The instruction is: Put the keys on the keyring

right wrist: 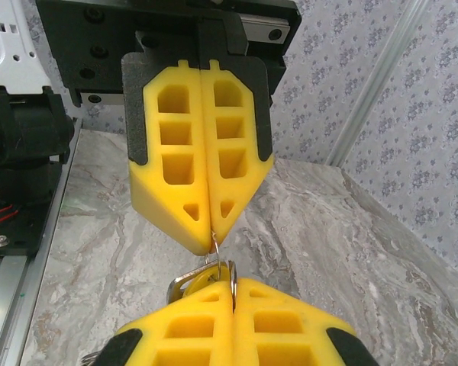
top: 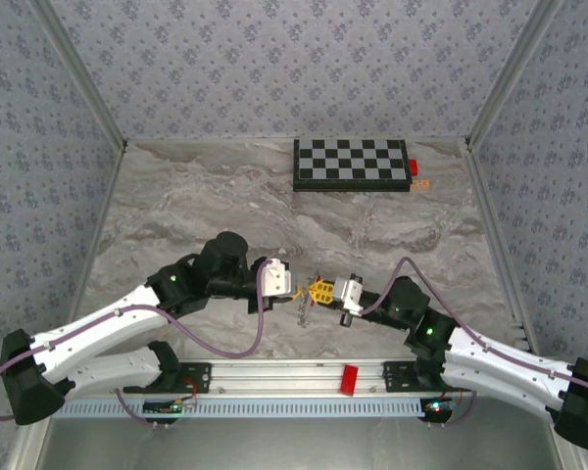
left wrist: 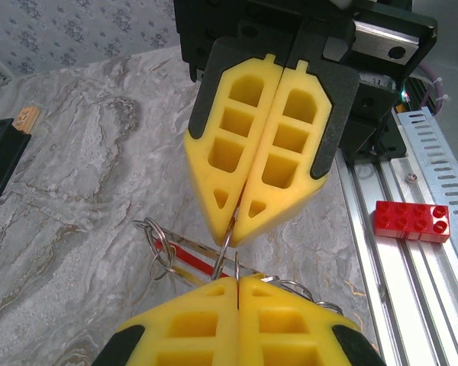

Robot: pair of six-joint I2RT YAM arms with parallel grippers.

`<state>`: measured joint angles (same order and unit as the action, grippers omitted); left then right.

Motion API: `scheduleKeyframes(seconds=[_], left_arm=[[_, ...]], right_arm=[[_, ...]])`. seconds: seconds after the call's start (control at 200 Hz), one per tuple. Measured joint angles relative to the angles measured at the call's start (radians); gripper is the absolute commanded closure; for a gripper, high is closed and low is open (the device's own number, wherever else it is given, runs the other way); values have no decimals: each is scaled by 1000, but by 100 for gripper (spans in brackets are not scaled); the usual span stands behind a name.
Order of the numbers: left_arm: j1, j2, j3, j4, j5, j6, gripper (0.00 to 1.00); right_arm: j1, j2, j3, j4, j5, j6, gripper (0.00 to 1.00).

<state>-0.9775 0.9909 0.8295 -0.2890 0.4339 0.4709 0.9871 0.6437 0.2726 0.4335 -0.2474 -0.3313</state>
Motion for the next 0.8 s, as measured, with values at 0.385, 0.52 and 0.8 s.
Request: scheduleKeyframes(seconds=[0.385, 0.52, 0.8], left_arm=[[0, 0, 0, 0, 0, 0, 100], [0, 0, 0, 0, 0, 0, 100], [0, 12, 0, -2, 0, 4, 100]], right_arm=[[-12, -12, 0, 0, 32, 20, 100], [-24, -40, 0, 4, 32, 27, 100], [-25, -73, -1, 45, -32, 27, 100]])
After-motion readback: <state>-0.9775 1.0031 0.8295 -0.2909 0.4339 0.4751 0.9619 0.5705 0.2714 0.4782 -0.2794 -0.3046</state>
